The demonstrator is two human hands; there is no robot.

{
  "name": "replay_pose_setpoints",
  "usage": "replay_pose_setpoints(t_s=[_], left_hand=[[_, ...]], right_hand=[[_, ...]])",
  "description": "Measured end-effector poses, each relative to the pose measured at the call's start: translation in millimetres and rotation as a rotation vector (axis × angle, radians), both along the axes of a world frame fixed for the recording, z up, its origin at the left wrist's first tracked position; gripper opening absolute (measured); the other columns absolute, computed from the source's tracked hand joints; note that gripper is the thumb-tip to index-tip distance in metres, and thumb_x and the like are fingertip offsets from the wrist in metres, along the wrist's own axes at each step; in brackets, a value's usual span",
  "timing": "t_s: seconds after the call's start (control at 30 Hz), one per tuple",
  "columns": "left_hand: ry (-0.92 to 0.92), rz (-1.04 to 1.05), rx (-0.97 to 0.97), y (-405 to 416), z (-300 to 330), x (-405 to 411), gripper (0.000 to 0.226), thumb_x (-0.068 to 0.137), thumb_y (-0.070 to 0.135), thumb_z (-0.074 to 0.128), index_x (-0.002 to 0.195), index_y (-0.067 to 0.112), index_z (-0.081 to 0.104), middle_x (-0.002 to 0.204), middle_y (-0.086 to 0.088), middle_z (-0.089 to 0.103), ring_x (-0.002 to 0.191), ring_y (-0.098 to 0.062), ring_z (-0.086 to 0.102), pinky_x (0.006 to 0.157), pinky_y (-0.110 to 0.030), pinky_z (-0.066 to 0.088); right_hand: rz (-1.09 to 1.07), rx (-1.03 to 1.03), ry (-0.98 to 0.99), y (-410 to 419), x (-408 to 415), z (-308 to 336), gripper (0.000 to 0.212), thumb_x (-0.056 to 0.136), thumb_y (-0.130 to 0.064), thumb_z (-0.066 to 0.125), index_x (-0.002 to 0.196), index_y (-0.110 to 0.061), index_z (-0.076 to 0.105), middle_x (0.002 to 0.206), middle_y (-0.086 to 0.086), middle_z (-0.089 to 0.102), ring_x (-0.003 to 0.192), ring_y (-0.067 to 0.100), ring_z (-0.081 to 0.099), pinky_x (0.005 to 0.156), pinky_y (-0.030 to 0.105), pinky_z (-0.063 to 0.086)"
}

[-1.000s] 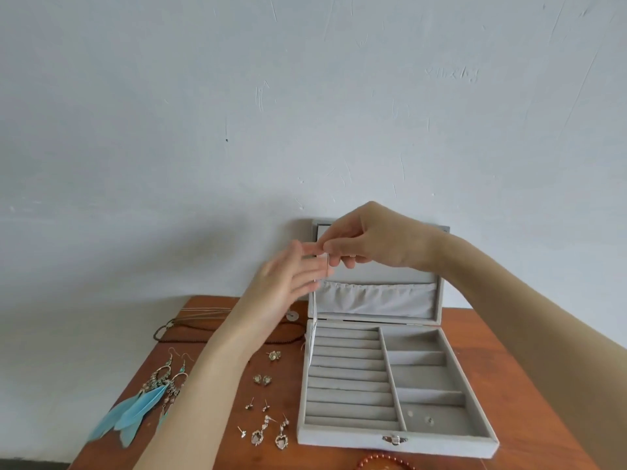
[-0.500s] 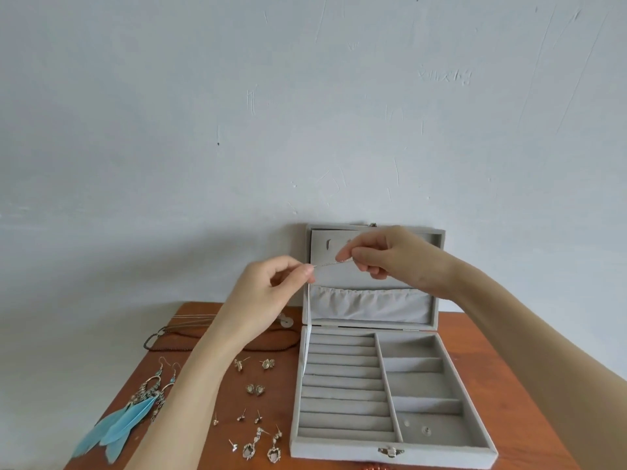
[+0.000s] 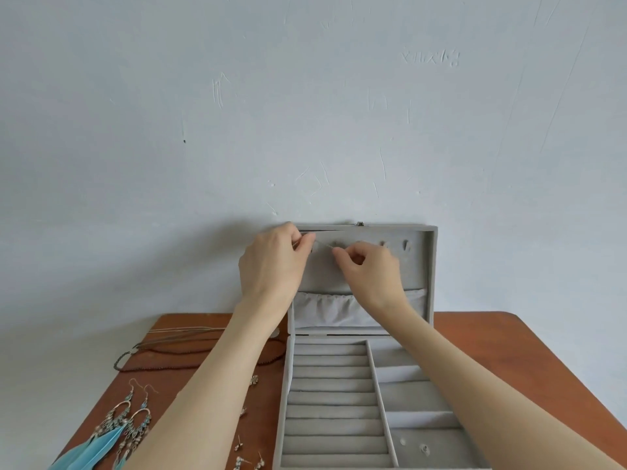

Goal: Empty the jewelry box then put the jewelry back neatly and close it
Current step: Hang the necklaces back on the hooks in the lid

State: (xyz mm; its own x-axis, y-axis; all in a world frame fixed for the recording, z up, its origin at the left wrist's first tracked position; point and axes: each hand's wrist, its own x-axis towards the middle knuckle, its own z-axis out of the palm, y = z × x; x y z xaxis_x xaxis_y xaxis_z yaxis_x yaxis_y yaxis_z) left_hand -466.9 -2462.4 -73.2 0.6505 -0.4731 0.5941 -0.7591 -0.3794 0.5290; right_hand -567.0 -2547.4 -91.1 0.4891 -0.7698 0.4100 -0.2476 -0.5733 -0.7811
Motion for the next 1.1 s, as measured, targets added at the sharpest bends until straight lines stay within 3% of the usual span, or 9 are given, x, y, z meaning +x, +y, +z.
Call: replay_pose_setpoints(t_s=[0.07, 0.17, 0.27, 0.43, 0.6, 0.8, 0.9, 1.0, 1.1], left_hand=[[0.015, 0.030, 0.005, -2.0, -1.5, -0.1, 0.041, 0.088, 0.044, 0.052, 0.062, 0.015, 0.043, 0.056, 0.000, 0.048, 0.064, -0.029, 0.046, 0.056, -0.030, 0.032], [0.056, 0.042, -0.027, -0.9, -6.5, -1.2, 0.044, 0.088, 0.043, 0.052, 0.057, 0.014, 0.041, 0.051, 0.001, 0.042, 0.056, -0.025, 0.042, 0.049, -0.029, 0.028], [0.089, 0.041, -0.021, -0.9, -9.9, -1.0, 0.046, 0.089, 0.043, 0.051, 0.055, 0.014, 0.041, 0.047, 0.002, 0.038, 0.050, -0.018, 0.037, 0.044, -0.025, 0.025], [0.159, 0.014, -0.006, -1.3, -7.7, -1.6, 0.046, 0.089, 0.040, 0.050, 0.060, 0.005, 0.055, 0.055, -0.010, 0.052, 0.054, -0.024, 0.044, 0.046, -0.025, 0.028], [0.013, 0.034, 0.067, -1.9, 7.3, -6.6, 0.051, 0.091, 0.032, 0.049, 0.050, 0.013, 0.025, 0.047, -0.002, 0.025, 0.049, -0.022, 0.025, 0.046, -0.028, 0.023], [0.090, -0.004, 0.054, 1.1, -11.7, -3.0, 0.047, 0.092, 0.041, 0.046, 0.064, 0.005, 0.057, 0.055, -0.006, 0.053, 0.059, -0.028, 0.051, 0.047, -0.027, 0.029], [0.114, -0.013, 0.057, 7.3, -20.7, -2.2, 0.047, 0.093, 0.042, 0.044, 0.069, 0.006, 0.062, 0.062, -0.008, 0.061, 0.063, -0.029, 0.056, 0.049, -0.029, 0.034], [0.118, -0.128, 0.081, 16.8, -23.6, 0.5, 0.037, 0.094, 0.032, 0.045, 0.078, 0.006, 0.066, 0.068, -0.007, 0.065, 0.068, -0.027, 0.059, 0.060, -0.034, 0.043], [0.116, -0.289, 0.053, 22.9, -19.9, -5.7, 0.022, 0.093, 0.016, 0.049, 0.091, 0.009, 0.069, 0.074, 0.001, 0.063, 0.070, -0.015, 0.058, 0.064, -0.021, 0.040]], right_hand=[[-0.031, -0.031, 0.004, 0.5, 1.5, -4.3, 0.028, 0.091, -0.025, 0.052, 0.066, -0.011, 0.056, 0.057, -0.004, 0.052, 0.056, 0.009, 0.046, 0.051, 0.012, 0.034], [-0.052, -0.107, 0.032, 3.0, 0.4, -10.8, 0.028, 0.092, -0.026, 0.050, 0.073, -0.007, 0.059, 0.066, 0.005, 0.060, 0.064, 0.020, 0.055, 0.058, 0.029, 0.043], [-0.074, -0.191, 0.062, 6.1, -1.5, -14.0, 0.028, 0.093, -0.027, 0.046, 0.072, -0.010, 0.052, 0.066, 0.002, 0.054, 0.063, 0.022, 0.051, 0.056, 0.029, 0.039], [-0.102, -0.129, 0.128, 5.7, -1.0, -12.9, 0.037, 0.092, -0.032, 0.045, 0.058, -0.016, 0.043, 0.056, 0.001, 0.055, 0.058, 0.026, 0.052, 0.050, 0.029, 0.040], [-0.138, -0.012, 0.095, 1.5, 3.8, -10.9, 0.034, 0.090, -0.032, 0.045, 0.070, -0.008, 0.058, 0.070, 0.008, 0.069, 0.069, 0.027, 0.064, 0.067, 0.039, 0.054], [-0.147, 0.051, 0.168, -0.7, 1.3, -15.6, 0.037, 0.087, -0.034, 0.049, 0.075, -0.004, 0.064, 0.074, 0.009, 0.071, 0.074, 0.027, 0.064, 0.068, 0.035, 0.054], [-0.113, 0.051, 0.220, -2.5, -2.5, -17.0, 0.037, 0.086, -0.037, 0.052, 0.076, -0.004, 0.066, 0.077, 0.008, 0.072, 0.076, 0.026, 0.064, 0.068, 0.033, 0.052], [-0.067, 0.086, 0.225, -5.7, -5.3, -20.8, 0.037, 0.085, -0.041, 0.055, 0.071, -0.010, 0.065, 0.077, 0.006, 0.071, 0.079, 0.024, 0.063, 0.073, 0.034, 0.052], [-0.033, 0.152, 0.220, -6.7, -7.9, -21.2, 0.036, 0.085, -0.040, 0.058, 0.069, -0.009, 0.068, 0.067, 0.002, 0.067, 0.071, 0.020, 0.060, 0.063, 0.028, 0.046]])
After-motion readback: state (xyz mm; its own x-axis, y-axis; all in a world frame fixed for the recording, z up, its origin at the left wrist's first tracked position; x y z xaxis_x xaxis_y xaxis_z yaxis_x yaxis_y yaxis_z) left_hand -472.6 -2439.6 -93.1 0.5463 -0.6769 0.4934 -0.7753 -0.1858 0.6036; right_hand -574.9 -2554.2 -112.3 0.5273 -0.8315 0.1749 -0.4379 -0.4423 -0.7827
